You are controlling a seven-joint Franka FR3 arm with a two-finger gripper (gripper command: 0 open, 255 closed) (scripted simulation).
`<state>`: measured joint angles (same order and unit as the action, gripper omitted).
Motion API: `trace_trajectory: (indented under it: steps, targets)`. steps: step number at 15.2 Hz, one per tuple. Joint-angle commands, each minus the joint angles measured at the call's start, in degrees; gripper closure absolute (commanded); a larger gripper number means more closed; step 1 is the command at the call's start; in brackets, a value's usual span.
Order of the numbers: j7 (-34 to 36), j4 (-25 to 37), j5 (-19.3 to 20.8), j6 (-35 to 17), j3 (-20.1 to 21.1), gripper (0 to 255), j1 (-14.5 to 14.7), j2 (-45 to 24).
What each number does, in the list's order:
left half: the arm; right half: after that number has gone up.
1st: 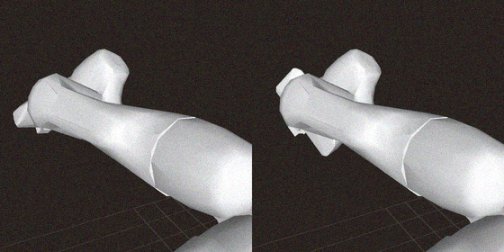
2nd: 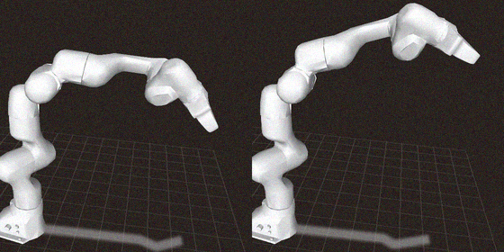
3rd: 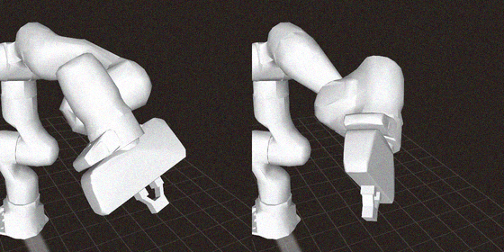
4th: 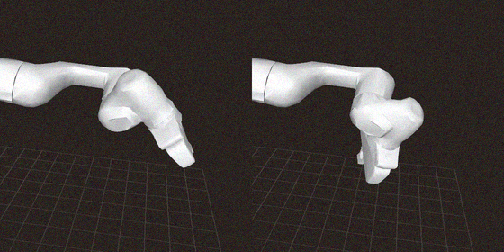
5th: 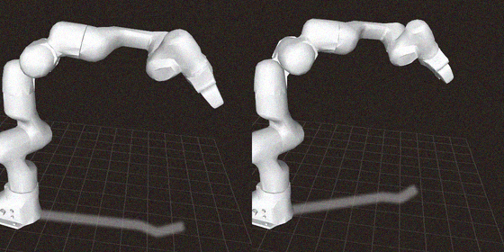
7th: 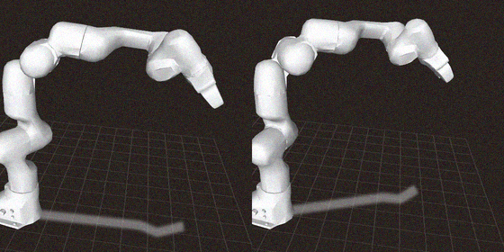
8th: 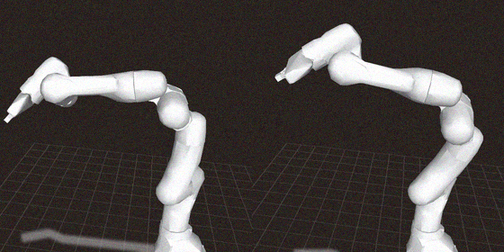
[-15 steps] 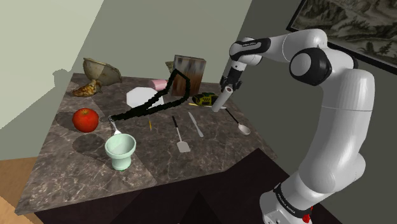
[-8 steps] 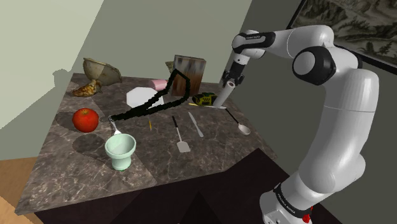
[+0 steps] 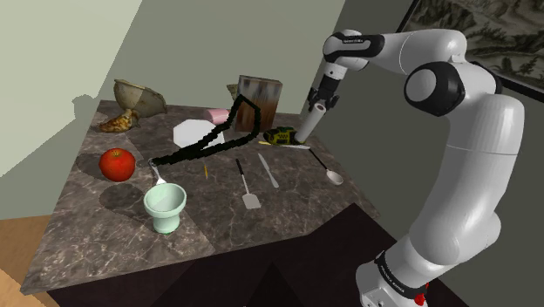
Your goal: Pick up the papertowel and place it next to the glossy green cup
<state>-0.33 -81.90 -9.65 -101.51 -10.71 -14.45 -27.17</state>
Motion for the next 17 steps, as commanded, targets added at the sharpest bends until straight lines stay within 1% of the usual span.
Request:
trace_trajectory:
  steps: [1,9,17]
  targets:
    - [0.2,0.9,0.1,1.3,0.0,255,0.0,0.4]
    - [0.8,6.5,0.3,7.3,-0.1,255,-0.3,0.8]
    - [1.4,13.7,0.3,13.8,-0.2,255,-0.8,0.1]
